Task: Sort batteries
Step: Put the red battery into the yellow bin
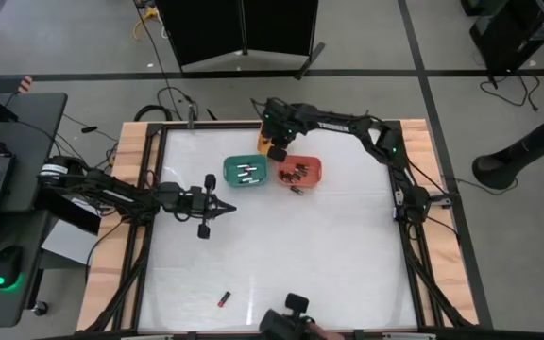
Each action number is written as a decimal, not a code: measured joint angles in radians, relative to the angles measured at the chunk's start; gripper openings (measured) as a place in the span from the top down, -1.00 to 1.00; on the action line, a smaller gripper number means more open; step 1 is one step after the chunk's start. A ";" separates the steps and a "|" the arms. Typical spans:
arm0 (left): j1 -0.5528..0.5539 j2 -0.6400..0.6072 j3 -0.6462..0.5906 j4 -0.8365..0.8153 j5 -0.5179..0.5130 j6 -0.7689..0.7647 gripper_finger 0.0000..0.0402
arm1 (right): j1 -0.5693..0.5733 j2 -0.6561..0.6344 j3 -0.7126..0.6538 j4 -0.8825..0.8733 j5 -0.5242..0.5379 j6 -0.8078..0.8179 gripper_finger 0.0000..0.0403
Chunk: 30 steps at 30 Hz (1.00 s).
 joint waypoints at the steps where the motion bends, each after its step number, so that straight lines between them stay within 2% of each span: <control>1: 0.000 0.000 0.000 0.000 0.000 0.001 0.92 | -0.003 0.004 0.001 -0.001 -0.009 0.000 0.72; 13: 0.000 0.000 0.000 0.004 -0.014 0.008 0.92 | -0.032 0.013 0.002 -0.024 -0.081 0.019 0.70; 23: 0.000 0.000 0.000 0.008 -0.014 -0.007 0.92 | -0.043 0.013 0.002 -0.026 -0.082 0.027 0.62; 30: 0.000 0.000 0.000 0.023 -0.014 -0.013 0.92 | -0.039 0.000 0.002 -0.033 0.003 0.035 0.51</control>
